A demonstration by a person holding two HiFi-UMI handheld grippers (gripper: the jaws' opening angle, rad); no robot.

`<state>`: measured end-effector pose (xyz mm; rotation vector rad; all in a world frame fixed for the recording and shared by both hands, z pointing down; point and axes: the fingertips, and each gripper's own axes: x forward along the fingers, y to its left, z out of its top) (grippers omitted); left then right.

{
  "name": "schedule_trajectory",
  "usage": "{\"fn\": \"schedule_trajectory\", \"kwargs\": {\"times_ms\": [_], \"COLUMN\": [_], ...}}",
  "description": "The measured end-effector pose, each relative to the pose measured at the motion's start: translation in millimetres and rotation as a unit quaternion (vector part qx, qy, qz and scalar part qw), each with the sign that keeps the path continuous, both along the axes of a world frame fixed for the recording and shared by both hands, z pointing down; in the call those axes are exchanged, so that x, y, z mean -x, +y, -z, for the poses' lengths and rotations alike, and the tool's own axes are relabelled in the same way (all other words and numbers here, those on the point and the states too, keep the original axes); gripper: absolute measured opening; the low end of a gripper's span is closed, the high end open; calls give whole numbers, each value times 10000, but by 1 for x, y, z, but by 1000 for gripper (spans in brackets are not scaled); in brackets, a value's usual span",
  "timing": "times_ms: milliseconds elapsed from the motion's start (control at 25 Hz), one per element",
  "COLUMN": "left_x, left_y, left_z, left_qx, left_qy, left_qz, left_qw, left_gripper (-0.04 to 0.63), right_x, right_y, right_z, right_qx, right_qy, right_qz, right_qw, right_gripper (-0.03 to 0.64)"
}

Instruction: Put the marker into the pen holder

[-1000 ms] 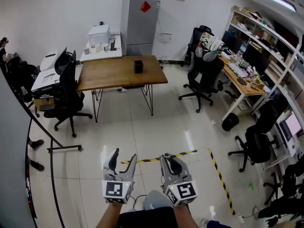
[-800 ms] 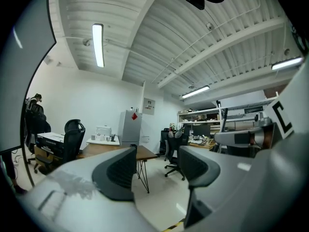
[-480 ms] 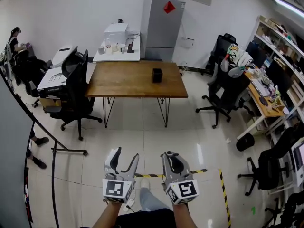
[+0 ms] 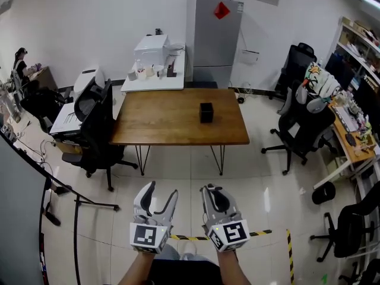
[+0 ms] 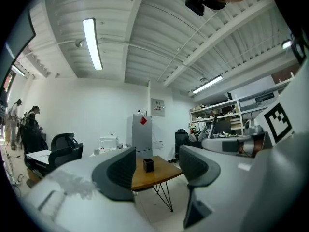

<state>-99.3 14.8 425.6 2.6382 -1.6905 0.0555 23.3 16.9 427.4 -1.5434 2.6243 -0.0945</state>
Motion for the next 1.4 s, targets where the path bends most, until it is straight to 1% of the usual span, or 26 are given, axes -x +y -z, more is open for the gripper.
{"fn": "schedule_trajectory", "kwargs": {"times_ms": [40,80,200,360,520,560,640,760,840,920,960,1040,1160,1240,1320,1360,1400], "left_x": [2,4,2,-9,-20,-23,-25,-12,2,15,21,29,24,14,2,-4,-10], "left_y": [-9,-19,-51,-96,-156,-175,-216,-283,-323,-355,-369,-396,-421,-435,-452,-460,-468], "left_z": [-1,-2,-3,-8,-20,-23,-21,0,12,17,17,9,-7,-12,-13,-13,-14], "left_qx": [52,83,20,69,74,45,-112,-533,-610,-642,-659,-599,-232,-144,-167,-181,-182], "left_qy": [-115,-142,114,165,188,184,247,236,239,269,214,56,-77,18,244,272,226], "left_qz": [53,93,37,-197,-533,-607,-720,-766,-773,-766,-752,-729,-872,-971,-1001,-998,-982], "left_qw": [9999,9998,9999,9996,9984,9980,9970,9954,9949,9946,9948,9955,9959,9952,9945,9945,9947], "left_gripper": [278,278,278,278,278,278,279,279,278,278,278,278,279,278,278,278,278], "right_x": [2,3,5,-2,-8,-10,-13,-7,-1,4,8,14,13,5,-8,-16,-24], "right_y": [-7,-13,-36,-79,-130,-146,-185,-253,-292,-321,-333,-353,-369,-384,-404,-414,-424], "right_z": [-2,-3,-9,-12,-25,-29,-34,-19,-4,5,5,-2,-19,-22,-20,-18,-17], "right_qx": [30,60,136,198,237,243,277,177,62,-20,-31,57,318,364,324,292,261], "right_qy": [-4,-1,-7,21,435,505,490,339,235,231,237,242,234,223,209,196,180], "right_qz": [38,66,89,-34,-285,-354,-473,-557,-608,-702,-740,-775,-801,-837,-861,-865,-863], "right_qw": [10000,10000,9999,9998,9984,9978,9973,9977,9979,9973,9970,9967,9960,9956,9955,9956,9958], "right_gripper": [48,48,48,48,48,48,48,48,48,48,48,48,48,48,48,48,48]}}
